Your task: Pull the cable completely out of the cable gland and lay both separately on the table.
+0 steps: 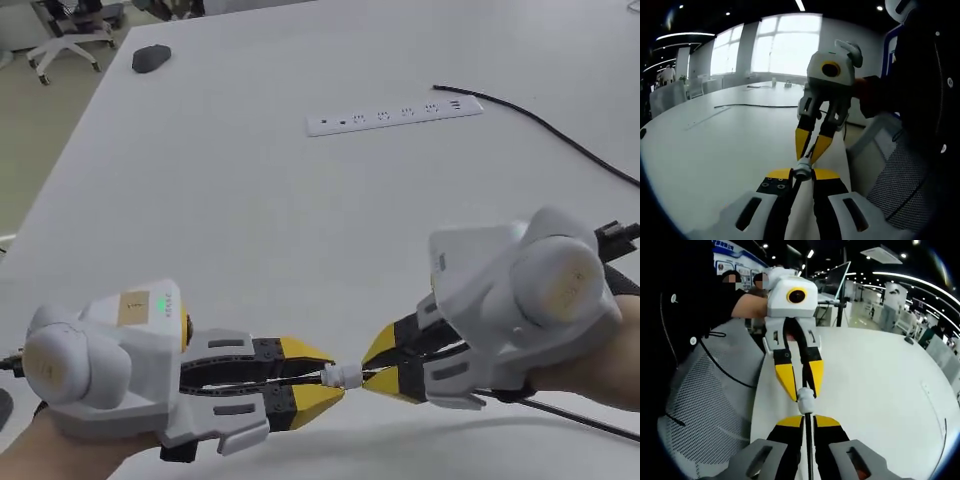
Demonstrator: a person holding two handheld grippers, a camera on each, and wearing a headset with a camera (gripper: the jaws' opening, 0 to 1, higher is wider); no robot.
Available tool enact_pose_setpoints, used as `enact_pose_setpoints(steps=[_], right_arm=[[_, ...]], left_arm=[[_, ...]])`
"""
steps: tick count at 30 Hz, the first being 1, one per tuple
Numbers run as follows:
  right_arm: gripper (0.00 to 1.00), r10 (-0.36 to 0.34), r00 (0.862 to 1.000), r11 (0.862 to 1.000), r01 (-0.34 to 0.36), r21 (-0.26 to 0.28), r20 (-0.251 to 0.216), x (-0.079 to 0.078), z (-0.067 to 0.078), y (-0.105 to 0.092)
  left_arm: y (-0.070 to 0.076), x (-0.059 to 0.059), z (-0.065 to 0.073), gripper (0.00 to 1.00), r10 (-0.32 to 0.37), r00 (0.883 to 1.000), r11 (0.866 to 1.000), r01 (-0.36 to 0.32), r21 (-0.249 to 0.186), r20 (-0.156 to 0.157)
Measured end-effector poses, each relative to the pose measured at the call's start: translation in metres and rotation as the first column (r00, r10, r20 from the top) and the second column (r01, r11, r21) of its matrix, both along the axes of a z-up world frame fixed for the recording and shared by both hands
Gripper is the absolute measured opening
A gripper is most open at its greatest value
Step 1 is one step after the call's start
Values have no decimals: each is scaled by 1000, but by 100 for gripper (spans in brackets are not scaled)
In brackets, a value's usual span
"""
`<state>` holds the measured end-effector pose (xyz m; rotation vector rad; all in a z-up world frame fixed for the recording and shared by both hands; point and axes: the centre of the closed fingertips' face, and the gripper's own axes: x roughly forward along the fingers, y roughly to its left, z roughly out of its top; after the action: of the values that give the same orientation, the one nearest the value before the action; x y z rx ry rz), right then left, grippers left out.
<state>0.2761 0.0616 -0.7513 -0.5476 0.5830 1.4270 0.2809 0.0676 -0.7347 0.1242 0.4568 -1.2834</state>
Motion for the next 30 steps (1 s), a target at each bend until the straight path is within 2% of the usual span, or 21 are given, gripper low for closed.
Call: enact_pose_setpoints(steps=[6,9,11,17,28,30], right_arm=[[0,19,1000,1000,-19,-9,14,-3,0,-1],[0,3,1000,1000,-3,-23,14,-1,-1,-5],[0,-34,999,999,34,-42,-6,2,-3,-13],[0,-87,996,994,87,-60,-2,10,-4,-35],[0,-119,993,987,120,-108,17,14,-9,-65],[0,-123,992,985,122,-120,3,12,-10,-71]], left_arm=[[-2,0,-1,15,-6,1000,1000,6,3,1],[1,1,-1,15,-4,1000,1000,4,8,3],[7,3,-1,15,4,1000,1000,-4,13,4],[29,7,3,15,51,999,998,-52,19,10],[53,7,3,15,104,994,994,-105,29,15],[58,6,2,15,114,993,993,-115,31,13]])
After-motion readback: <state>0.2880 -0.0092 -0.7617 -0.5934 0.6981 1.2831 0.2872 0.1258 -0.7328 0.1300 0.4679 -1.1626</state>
